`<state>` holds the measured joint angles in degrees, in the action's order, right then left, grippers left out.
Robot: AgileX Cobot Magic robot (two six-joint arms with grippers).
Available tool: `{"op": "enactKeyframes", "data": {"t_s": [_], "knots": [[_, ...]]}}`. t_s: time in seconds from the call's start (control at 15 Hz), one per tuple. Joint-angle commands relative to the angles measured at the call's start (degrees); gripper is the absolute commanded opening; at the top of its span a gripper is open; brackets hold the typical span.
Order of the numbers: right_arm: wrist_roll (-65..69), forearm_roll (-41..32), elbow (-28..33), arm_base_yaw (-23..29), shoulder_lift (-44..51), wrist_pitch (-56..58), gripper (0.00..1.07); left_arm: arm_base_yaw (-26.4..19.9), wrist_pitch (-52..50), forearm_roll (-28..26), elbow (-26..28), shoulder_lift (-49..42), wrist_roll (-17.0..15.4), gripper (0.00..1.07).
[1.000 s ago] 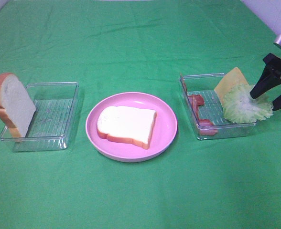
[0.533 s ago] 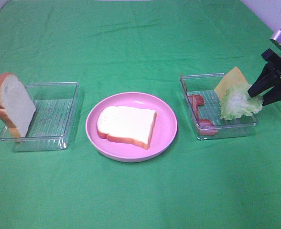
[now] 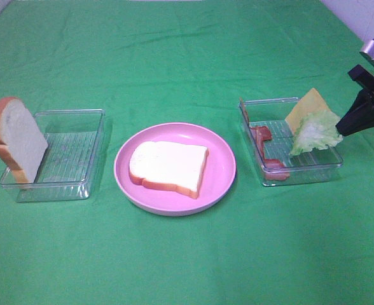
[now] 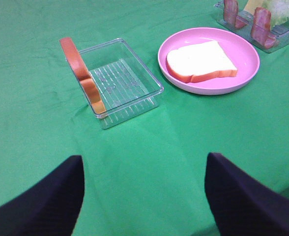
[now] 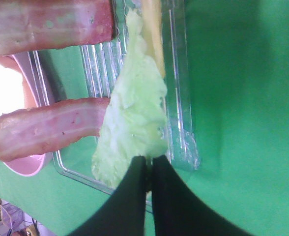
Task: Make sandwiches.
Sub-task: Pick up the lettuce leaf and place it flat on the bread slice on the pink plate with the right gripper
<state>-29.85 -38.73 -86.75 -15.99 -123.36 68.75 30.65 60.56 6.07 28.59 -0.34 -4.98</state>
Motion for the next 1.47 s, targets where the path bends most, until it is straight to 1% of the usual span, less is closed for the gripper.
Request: {"op": "enactKeyframes", "data": {"t_s": [0.07, 0.4, 0.53, 1.0, 1.13, 1.2, 1.47], "knots": [[-0.6, -0.2, -0.2, 0.0, -0.1, 0.6, 0.00, 0.3, -0.7, 0.4, -0.1, -1.3, 0.1, 0.67], [-1.6, -3.3, -0.2, 0.0, 1.4, 4.5, 0.00, 0.3, -0.7, 0.4, -0.1, -1.3, 0.1, 0.67], [-1.6, -3.6, -0.2, 0.0, 2.6, 5.2, 0.00, 0.3, -0.7, 0.4, -0.1, -1.3, 0.1, 0.67], [-1.4, -4.1, -0.2, 0.1, 11.5, 5.2, 0.00, 0.3, -0.7, 0.4, -0.1, -1.3, 0.2, 0.67], [-1.4, -4.9, -0.2, 1.7, 15.9, 5.2, 0.00, 0.3, -0.7, 0.4, -0.1, -1.3, 0.2, 0.67], [-1.4, -4.9, -0.2, 3.6, 17.8, 5.2, 0.00, 0.3, -0.7, 0.4, -0.1, -1.3, 0.2, 0.67], [-0.9, -6.0, -0.2, 13.4, 24.8, 5.0, 0.00, 0.3, -0.7, 0.4, -0.1, -1.3, 0.3, 0.67]]}}
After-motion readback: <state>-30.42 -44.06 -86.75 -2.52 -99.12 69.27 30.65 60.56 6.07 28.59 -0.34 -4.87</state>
